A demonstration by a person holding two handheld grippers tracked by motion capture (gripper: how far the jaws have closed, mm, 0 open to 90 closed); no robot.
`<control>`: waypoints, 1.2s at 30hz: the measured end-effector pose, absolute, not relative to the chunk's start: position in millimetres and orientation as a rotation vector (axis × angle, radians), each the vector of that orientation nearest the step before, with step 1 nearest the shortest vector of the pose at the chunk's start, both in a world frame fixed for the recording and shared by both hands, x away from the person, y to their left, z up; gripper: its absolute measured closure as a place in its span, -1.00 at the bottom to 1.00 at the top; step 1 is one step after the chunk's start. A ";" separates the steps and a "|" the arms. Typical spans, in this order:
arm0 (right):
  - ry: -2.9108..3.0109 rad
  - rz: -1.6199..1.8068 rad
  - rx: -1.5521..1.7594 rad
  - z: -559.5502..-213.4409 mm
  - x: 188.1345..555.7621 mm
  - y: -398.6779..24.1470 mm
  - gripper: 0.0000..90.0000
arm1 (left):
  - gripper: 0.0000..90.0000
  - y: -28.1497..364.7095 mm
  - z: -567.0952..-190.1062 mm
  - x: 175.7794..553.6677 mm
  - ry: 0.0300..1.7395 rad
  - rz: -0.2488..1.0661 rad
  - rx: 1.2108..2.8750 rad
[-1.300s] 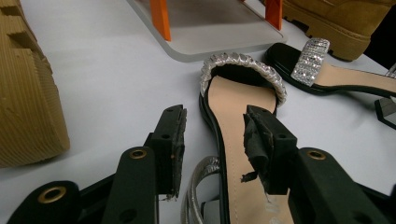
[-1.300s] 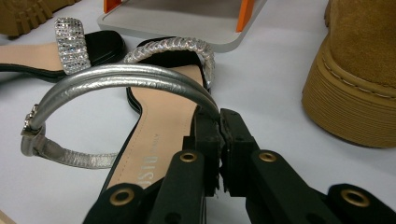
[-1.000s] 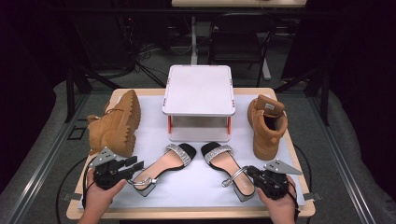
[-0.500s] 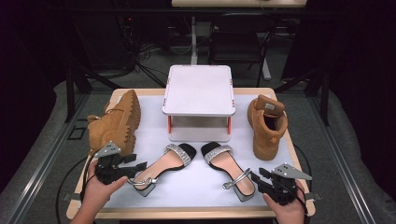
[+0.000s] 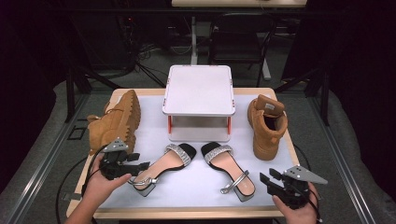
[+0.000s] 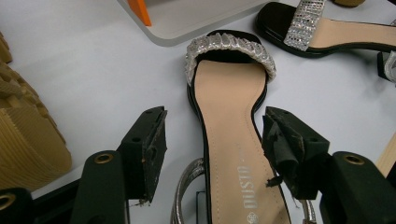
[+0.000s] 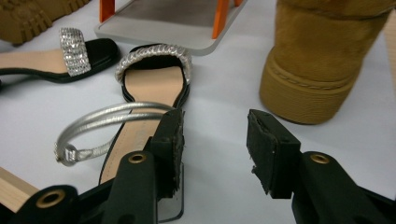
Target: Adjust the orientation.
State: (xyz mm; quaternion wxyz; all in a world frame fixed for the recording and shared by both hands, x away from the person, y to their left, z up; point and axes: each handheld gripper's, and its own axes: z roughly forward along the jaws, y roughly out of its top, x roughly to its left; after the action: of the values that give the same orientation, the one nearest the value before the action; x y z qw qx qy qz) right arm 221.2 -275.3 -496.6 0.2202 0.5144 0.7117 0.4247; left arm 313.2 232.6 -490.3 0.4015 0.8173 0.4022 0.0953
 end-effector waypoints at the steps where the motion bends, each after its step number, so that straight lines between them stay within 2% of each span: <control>1: 1.970 1.182 1.431 -492.8 220.7 -278.1 0.19 | -0.11 232.3 -490.6 313.3 1.016 0.241 2.061; 5: 2.030 1.130 1.392 -479.1 226.9 -275.9 0.06 | -0.11 227.7 -493.1 314.3 1.010 0.236 2.061; 13: 2.221 1.038 1.273 -470.6 255.2 -234.6 -0.13 | -0.11 223.6 -498.1 312.0 1.012 0.247 2.041; 20: 2.253 1.001 1.293 -481.7 270.2 -210.3 -0.10 | -0.11 230.8 -498.8 308.8 1.021 0.256 2.035; 25: 2.254 0.939 1.356 -496.6 269.5 -212.1 0.22 | -0.11 233.9 -498.6 308.1 1.026 0.261 2.023; 30: 2.236 0.936 1.413 -500.2 269.3 -224.9 0.85 | -0.11 233.4 -500.0 308.5 1.034 0.259 2.023; 32: 2.226 0.942 1.420 -500.9 270.7 -227.2 0.98 | -0.11 233.2 -500.2 308.7 1.031 0.263 2.026; 36: 2.233 0.941 1.414 -500.9 274.3 -229.9 1.00 | -0.11 232.6 -500.3 308.7 1.034 0.262 2.024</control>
State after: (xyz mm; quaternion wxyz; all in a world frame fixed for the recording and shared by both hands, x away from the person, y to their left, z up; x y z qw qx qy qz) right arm 274.3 -229.9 -500.9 0.1674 0.4969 0.7847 0.3306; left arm 308.7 232.6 -500.3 0.4140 0.8053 0.4114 0.1043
